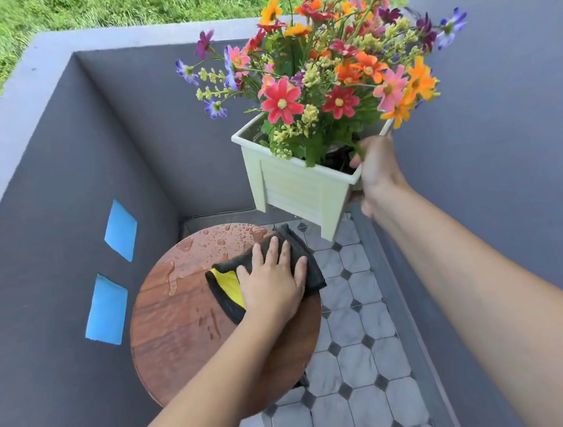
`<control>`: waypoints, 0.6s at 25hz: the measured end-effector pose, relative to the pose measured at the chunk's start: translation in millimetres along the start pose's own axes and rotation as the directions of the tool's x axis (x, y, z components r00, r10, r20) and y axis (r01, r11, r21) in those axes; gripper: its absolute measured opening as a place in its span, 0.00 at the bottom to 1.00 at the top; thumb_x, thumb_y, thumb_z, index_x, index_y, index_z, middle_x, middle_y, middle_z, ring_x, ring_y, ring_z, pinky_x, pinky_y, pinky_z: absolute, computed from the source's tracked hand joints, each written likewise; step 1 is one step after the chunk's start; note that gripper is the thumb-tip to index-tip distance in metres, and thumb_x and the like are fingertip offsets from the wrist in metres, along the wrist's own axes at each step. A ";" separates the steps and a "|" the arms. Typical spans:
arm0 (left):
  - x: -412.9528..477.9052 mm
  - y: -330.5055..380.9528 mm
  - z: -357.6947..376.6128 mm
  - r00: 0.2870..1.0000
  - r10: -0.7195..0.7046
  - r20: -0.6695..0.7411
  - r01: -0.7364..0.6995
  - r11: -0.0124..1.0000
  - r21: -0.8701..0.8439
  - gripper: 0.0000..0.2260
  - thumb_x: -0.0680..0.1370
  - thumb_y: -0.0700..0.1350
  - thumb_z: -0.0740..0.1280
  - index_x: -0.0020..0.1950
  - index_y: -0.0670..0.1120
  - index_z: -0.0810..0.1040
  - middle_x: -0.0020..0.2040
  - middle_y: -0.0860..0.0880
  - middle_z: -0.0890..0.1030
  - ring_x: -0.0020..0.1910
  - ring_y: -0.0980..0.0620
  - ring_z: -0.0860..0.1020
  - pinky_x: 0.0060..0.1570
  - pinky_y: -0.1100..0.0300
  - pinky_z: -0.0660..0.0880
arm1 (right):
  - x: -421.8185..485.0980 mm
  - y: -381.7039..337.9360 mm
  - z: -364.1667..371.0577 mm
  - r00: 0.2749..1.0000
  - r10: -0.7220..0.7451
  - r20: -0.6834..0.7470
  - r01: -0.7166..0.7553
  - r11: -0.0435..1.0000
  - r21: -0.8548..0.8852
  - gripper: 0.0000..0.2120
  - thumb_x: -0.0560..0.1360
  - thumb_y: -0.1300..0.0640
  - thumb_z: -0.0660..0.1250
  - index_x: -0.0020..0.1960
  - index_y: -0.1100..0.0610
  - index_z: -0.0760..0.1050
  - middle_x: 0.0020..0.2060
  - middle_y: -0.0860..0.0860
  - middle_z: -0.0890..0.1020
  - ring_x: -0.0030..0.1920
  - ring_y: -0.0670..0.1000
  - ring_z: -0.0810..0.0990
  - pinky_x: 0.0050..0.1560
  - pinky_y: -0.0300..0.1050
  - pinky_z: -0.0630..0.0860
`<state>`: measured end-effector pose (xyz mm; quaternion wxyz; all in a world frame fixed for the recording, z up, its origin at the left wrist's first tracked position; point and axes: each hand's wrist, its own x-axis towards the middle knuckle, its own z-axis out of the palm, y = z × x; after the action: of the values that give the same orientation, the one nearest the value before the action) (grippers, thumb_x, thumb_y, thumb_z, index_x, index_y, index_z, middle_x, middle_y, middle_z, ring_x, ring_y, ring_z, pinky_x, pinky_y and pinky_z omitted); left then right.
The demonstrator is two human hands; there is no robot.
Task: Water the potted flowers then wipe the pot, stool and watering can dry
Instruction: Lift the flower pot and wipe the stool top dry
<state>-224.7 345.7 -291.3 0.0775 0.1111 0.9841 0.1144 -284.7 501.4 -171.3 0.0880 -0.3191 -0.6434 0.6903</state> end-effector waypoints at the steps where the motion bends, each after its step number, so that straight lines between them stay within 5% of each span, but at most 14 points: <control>1: 4.6 -3.9 -3.6 0.986 0.125 -0.111 -0.125 0.992 0.003 0.22 0.78 0.56 0.51 0.65 0.48 0.75 0.66 0.49 0.76 0.66 0.44 0.72 0.57 0.47 0.67 | 1.8 -1.4 -0.2 1.000 0.000 -0.002 0.000 1.000 -0.008 0.22 0.62 0.57 0.52 0.55 0.45 0.55 0.34 0.49 0.70 0.36 0.53 0.70 0.42 0.48 0.70; 3: 10.2 -26.0 -5.0 0.856 0.489 -0.168 -0.490 0.871 0.042 0.20 0.78 0.52 0.54 0.62 0.47 0.77 0.63 0.48 0.79 0.65 0.44 0.74 0.61 0.50 0.68 | 1.0 -1.1 1.0 1.000 0.001 0.004 -0.001 1.000 -0.003 0.21 0.65 0.58 0.52 0.56 0.45 0.55 0.34 0.50 0.70 0.36 0.53 0.71 0.45 0.50 0.69; 5: 14.6 -43.0 -2.8 0.773 0.630 0.072 -0.633 0.773 0.042 0.24 0.80 0.57 0.47 0.75 0.52 0.61 0.76 0.55 0.59 0.77 0.51 0.54 0.74 0.50 0.52 | 1.9 0.5 2.7 1.000 -0.006 0.006 0.006 1.000 0.012 0.21 0.66 0.59 0.52 0.57 0.44 0.56 0.34 0.49 0.70 0.35 0.52 0.70 0.44 0.48 0.69; 6: 16.7 -47.9 -0.3 0.791 0.581 0.190 -0.598 0.800 0.043 0.26 0.79 0.60 0.42 0.77 0.54 0.52 0.76 0.58 0.49 0.76 0.55 0.44 0.75 0.51 0.45 | 0.8 1.7 5.2 1.000 -0.011 0.006 0.011 1.000 0.014 0.21 0.67 0.59 0.53 0.58 0.44 0.56 0.34 0.48 0.70 0.34 0.51 0.69 0.42 0.46 0.69; 8: 25.4 -48.7 6.9 0.868 0.459 0.189 -0.476 0.878 0.054 0.28 0.78 0.61 0.40 0.77 0.55 0.44 0.77 0.59 0.44 0.74 0.59 0.38 0.76 0.50 0.42 | -1.5 3.4 10.2 1.000 -0.008 -0.001 0.008 1.000 0.017 0.20 0.69 0.61 0.53 0.58 0.45 0.57 0.33 0.48 0.70 0.33 0.50 0.69 0.41 0.46 0.69; 15: 55.0 -75.7 -7.5 0.998 -0.062 0.016 0.062 0.998 -0.029 0.26 0.81 0.57 0.43 0.78 0.51 0.48 0.79 0.54 0.49 0.78 0.53 0.45 0.74 0.48 0.45 | -14.8 -2.1 30.3 1.000 0.018 0.020 -0.019 0.999 0.030 0.20 0.69 0.63 0.53 0.56 0.46 0.57 0.35 0.50 0.70 0.36 0.52 0.70 0.46 0.52 0.71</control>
<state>-294.2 285.3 -309.5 0.0899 0.0802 0.9847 0.1258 -290.5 468.6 -165.4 0.0802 -0.3167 -0.6307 0.7039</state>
